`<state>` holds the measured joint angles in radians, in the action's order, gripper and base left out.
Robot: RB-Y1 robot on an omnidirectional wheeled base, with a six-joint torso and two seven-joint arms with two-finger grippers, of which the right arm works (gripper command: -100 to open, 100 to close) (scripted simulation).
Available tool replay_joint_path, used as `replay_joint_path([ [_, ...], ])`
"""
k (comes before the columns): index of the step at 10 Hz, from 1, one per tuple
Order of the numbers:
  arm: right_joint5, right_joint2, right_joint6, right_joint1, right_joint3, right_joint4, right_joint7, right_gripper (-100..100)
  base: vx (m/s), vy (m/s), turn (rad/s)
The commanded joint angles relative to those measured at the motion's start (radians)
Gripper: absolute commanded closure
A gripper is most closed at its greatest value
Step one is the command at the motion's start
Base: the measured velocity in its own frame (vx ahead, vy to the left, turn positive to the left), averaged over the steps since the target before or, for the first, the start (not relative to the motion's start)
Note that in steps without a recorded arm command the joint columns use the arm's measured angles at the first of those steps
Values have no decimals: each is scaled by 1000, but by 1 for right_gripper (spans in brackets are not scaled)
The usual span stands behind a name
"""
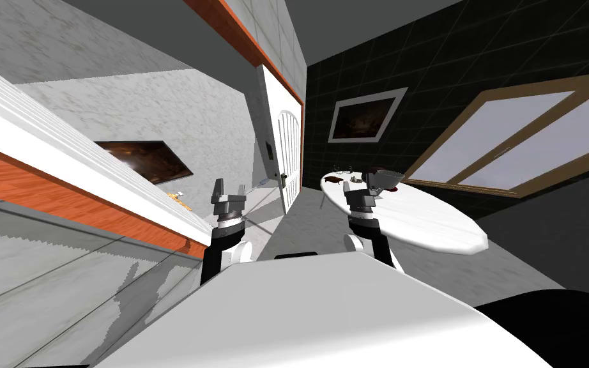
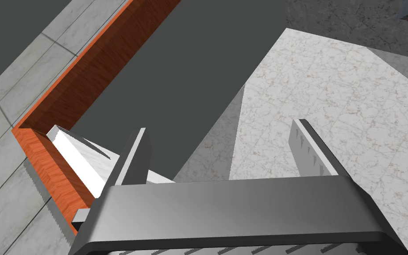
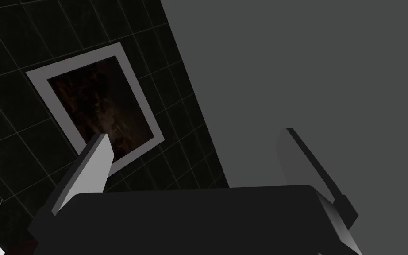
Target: Push the door open
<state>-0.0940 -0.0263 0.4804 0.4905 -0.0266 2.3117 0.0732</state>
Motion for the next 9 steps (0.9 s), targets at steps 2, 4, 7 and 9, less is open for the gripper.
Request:
replay_joint_path([
  [2, 2, -7, 1, -27, 3, -46, 0, -100, 52, -30, 103],
  [4, 3, -11, 2, -46, 4, -78, 0, -100, 72, -54, 71],
  [7, 5, -21, 5, -95, 9, -161, 0, -100, 88, -61, 128],
  [9, 7, -26, 7, -125, 12, -212, 1, -100, 80, -84, 116],
])
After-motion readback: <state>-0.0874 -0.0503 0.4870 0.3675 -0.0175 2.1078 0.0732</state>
